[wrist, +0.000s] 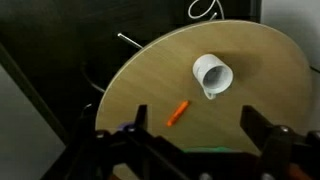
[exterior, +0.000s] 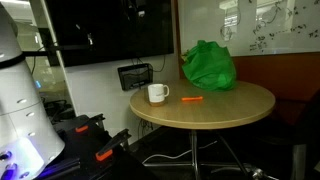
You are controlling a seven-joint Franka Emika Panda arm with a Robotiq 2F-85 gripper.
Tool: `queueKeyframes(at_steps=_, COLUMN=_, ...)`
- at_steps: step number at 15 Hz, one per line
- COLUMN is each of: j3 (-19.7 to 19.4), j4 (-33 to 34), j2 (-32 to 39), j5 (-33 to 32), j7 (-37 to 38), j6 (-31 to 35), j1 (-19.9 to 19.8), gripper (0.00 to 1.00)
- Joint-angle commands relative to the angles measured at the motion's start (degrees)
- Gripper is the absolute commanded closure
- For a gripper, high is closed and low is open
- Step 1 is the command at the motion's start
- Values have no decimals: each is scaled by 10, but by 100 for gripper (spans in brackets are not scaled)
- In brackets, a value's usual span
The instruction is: Put the orange sharpie in the mug
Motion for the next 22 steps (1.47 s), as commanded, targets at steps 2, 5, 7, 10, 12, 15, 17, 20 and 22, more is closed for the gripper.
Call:
queueKeyframes(at_steps=2, j3=7, j4=1, j2=1, j5=7, j7=-6, j6=-1, j1=-8, gripper=0)
queueKeyframes(at_steps=5, j3=7, j4=1, j2=1, j5=7, j7=-6, j6=-1, j1=-8, gripper=0)
queueKeyframes(at_steps=7, j3=13, j4=2, j2=8, j5=10, j7=12, j6=3, j1=-12, gripper=0)
queueKeyframes(at_steps=10, j3=30, j4=12, j2=49, j5=22, j7=72, j6=25, j1=-23, gripper=0)
queueKeyframes(at_steps=12, j3=43, j4=21, j2=86, j5=25, j7=111, j6=45, j1=-27, gripper=0)
queueKeyframes(at_steps=15, j3=66, j4=47, j2=169, j5=17, j7=164, j6=89, j1=-33, gripper=0)
queueKeyframes(at_steps=17, j3=77, j4=77, j2=237, j5=10, j7=196, j6=105, j1=-37, gripper=0)
queueKeyframes(at_steps=20, j3=76, j4=134, j2=342, j5=6, j7=232, j6=107, j1=-35, gripper=0)
queueKeyframes(at_steps=22, j3=68, j4=175, j2=407, j5=5, j7=253, j6=119, j1=-29, gripper=0)
